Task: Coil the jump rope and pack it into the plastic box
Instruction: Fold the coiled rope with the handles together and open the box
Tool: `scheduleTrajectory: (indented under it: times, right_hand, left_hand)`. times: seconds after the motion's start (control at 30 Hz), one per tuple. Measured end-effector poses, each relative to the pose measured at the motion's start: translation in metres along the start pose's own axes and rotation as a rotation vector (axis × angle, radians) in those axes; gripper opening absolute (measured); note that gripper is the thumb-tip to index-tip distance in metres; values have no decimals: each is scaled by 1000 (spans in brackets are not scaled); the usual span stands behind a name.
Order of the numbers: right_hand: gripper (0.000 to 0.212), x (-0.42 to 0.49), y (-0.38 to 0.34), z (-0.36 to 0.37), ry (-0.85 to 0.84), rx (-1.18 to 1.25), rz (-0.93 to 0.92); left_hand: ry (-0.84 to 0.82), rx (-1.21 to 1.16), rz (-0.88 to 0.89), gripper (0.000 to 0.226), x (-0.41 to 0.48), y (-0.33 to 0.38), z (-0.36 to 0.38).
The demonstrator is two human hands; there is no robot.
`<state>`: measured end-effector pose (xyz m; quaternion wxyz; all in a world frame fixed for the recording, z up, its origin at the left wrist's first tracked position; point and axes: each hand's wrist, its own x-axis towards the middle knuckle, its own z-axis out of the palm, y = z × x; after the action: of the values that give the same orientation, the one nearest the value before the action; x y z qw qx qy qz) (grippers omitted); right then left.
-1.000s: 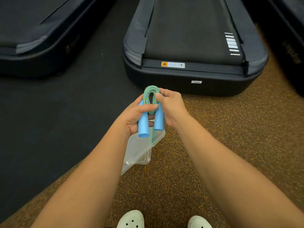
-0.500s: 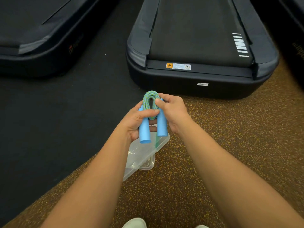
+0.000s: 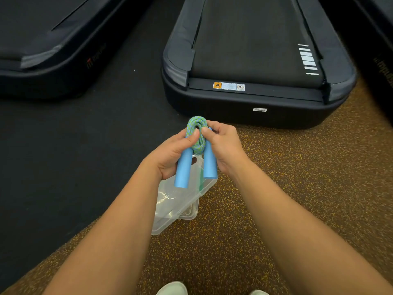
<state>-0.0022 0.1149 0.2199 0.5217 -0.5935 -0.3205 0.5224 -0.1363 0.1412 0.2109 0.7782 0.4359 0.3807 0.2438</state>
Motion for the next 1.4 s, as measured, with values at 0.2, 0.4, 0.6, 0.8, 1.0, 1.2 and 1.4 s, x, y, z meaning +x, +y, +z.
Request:
scheduleTrajectory:
  times: [0.2, 0.4, 0.6, 0.8, 1.0, 1.2, 1.4]
  right_hand:
    - [23, -7, -1, 4, -7, 26, 15]
    - [28, -6, 4, 12, 38, -78, 9]
    - [61, 1, 4, 14, -20, -220, 8]
    - [48, -3, -1, 4, -108, -14, 100]
    - [51, 1, 3, -1, -168, 28, 118]
    - [50, -2, 9, 5, -162, -18, 113]
    - [45, 0, 17, 3, -132, 162, 165]
  left_hand:
    - [-30, -182, -16, 33, -1, 1, 6]
    - [-29, -203, -18, 35, 1, -2, 9]
    - [-8, -359, -25, 40, 2, -4, 4]
    - [48, -389, -56, 43, 4, -6, 7]
    - [131, -379, -73, 45, 4, -6, 5]
    - [178, -332, -70, 31, 5, -9, 4]
    - [249, -274, -51, 28, 5, -8, 5]
